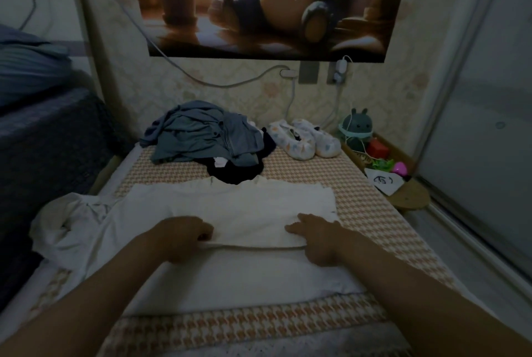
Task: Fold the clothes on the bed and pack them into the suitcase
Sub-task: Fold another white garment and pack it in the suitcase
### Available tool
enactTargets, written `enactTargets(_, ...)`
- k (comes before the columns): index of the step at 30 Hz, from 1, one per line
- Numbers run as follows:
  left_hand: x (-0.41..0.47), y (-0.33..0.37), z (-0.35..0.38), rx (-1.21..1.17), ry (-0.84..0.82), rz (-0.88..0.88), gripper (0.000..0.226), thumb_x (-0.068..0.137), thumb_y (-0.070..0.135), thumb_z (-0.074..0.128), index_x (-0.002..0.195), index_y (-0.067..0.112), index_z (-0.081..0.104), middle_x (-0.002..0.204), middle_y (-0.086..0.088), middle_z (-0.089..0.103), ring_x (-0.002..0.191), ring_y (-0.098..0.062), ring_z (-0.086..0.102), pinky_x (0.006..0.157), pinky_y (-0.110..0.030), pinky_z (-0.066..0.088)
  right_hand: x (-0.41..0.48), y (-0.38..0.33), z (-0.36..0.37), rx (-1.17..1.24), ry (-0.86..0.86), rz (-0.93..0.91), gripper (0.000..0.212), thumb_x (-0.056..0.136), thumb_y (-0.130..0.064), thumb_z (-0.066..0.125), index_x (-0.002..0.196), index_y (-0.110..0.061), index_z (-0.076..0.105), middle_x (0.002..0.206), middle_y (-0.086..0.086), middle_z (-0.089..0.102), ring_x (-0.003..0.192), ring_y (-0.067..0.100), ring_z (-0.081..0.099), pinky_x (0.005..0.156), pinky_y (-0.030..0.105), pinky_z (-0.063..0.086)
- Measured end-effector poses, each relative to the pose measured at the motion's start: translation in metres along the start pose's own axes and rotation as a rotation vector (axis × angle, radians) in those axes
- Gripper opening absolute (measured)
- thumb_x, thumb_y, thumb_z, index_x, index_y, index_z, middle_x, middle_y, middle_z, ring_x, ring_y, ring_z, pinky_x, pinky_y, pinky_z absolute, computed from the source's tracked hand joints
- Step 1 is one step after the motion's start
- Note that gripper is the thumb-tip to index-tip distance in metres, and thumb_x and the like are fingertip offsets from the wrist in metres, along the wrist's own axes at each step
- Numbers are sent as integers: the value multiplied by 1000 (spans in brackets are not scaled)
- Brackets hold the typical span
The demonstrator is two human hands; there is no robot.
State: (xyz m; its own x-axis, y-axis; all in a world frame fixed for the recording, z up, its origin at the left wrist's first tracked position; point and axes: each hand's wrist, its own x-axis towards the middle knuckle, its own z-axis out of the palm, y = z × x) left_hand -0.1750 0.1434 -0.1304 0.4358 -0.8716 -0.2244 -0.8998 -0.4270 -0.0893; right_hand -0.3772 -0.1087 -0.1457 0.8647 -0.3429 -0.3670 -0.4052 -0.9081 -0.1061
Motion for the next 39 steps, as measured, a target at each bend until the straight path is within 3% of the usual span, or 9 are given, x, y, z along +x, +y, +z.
enactTargets(3, -18, -1, -7, -138, -250, -57, 15, 86, 17, 53, 86, 32, 55, 93, 9, 54, 88, -13, 51, 81, -29, 46, 9, -15, -11, 59, 198, -66, 31, 88, -37, 51, 115, -32, 65, 138, -3, 48, 127, 21, 42, 115, 51, 17)
enactTargets(6, -15, -20, -1, -391, -67, -138, 24, 83, 9, 53, 74, 27, 66, 80, 11, 60, 84, -12, 57, 78, -21, 45, 26, -33, -12, 115, 349, -146, 31, 93, -35, 47, 93, -14, 70, 108, 1, 64, 98, 21, 57, 97, 40, 41)
enactTargets(10, -6, -51, 23, -301, 416, -302, 41, 82, 5, 58, 120, 21, 58, 119, -7, 52, 114, -29, 48, 93, -33, 40, 57, -62, -17, 161, 384, -190, 31, 96, -10, 45, 118, -18, 64, 125, 5, 58, 115, 22, 52, 98, 30, 40)
enactTargets(14, -1, -64, 30, -288, 159, -422, 59, 82, 39, 57, 139, 23, 47, 143, -3, 43, 131, -28, 34, 106, -35, 31, 84, -91, -16, 168, 379, -237, 46, 101, -14, 41, 146, -23, 39, 148, 4, 42, 133, 23, 40, 111, 32, 27)
enactTargets(19, -10, -72, 16, -869, 465, -228, 22, 68, 39, 66, 72, 18, 58, 76, 6, 59, 73, -8, 53, 70, -26, 40, 113, -112, -4, 32, 393, -182, 42, 100, -32, 42, 141, -26, 43, 137, 6, 46, 124, 27, 41, 106, 40, 25)
enactTargets(24, -9, -82, 5, -1251, 480, -396, 25, 90, 21, 67, 87, 15, 43, 73, -11, 59, 57, -20, 54, 43, -27, 45, 132, -123, 8, 55, 590, -129, 22, 91, -19, 47, 112, -21, 54, 110, 2, 54, 105, 25, 47, 88, 36, 28)
enactTargets(31, -28, -110, 14, -449, -145, -540, 43, 84, 24, 70, 117, 12, 45, 108, -11, 58, 93, -26, 60, 74, -34, 50, 133, -143, 15, 50, 842, -250, 67, 56, 1, 58, 121, -16, 55, 113, 12, 55, 95, 31, 52, 85, 41, 39)
enactTargets(36, -17, -93, 24, -430, 497, -307, 21, 90, 18, 57, 111, 16, 61, 110, -8, 56, 105, -27, 53, 84, -30, 42, 123, -171, 25, 31, 668, -553, 50, 89, -24, 46, 138, -19, 49, 146, 13, 43, 126, 32, 46, 106, 41, 32)
enactTargets(39, -15, -81, 42, -346, 262, -167, 50, 97, 42, 46, 141, 20, 44, 146, -3, 40, 136, -27, 34, 111, -42, 31, 115, -184, 35, 1, 390, -523, 61, 99, -46, 33, 154, -30, 11, 163, 2, 4, 148, 20, 11, 119, 42, 7)
